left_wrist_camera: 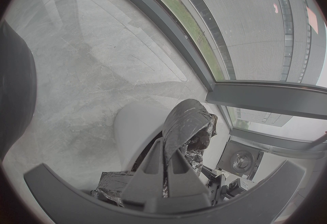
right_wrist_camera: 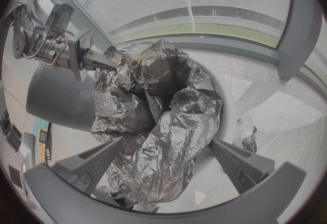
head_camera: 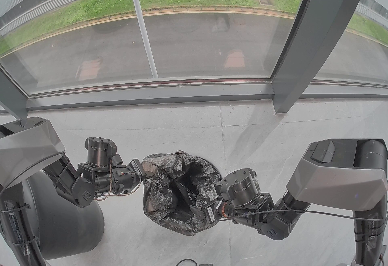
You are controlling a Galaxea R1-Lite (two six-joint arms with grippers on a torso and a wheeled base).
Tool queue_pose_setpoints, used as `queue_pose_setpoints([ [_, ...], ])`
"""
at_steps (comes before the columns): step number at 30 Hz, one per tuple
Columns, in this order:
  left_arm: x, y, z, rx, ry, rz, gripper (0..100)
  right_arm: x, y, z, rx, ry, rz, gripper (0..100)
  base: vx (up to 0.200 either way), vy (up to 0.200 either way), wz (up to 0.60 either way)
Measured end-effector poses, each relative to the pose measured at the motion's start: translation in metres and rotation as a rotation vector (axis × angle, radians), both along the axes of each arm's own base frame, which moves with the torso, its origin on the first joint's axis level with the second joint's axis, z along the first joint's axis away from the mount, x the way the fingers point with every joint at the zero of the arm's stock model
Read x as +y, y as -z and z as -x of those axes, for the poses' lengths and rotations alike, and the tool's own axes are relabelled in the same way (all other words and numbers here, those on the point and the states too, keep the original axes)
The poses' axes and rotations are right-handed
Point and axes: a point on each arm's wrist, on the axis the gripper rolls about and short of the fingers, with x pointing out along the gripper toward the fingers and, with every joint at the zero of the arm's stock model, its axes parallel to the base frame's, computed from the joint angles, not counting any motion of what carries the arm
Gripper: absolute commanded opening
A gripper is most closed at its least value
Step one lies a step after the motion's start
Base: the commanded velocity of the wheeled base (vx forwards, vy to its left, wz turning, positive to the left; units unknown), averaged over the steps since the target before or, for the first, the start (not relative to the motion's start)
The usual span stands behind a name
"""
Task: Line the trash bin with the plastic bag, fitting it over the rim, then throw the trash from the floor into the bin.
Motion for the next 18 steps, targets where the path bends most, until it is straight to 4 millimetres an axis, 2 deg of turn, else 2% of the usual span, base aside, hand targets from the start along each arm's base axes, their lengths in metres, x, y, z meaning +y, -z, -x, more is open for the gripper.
queue_pose_setpoints([
  [10,0.000,0.000,0.000,0.002,0.001,0.000,0,0.010,0.010,-0.011,0.000,0.007,0.007,100,0.000,0.000,0.00],
  [18,0.000,0.001,0.000,0.001,0.000,0.000,0,0.015,0.008,-0.027,-0.037,0.041,-0.014,100,0.000,0.000,0.00],
])
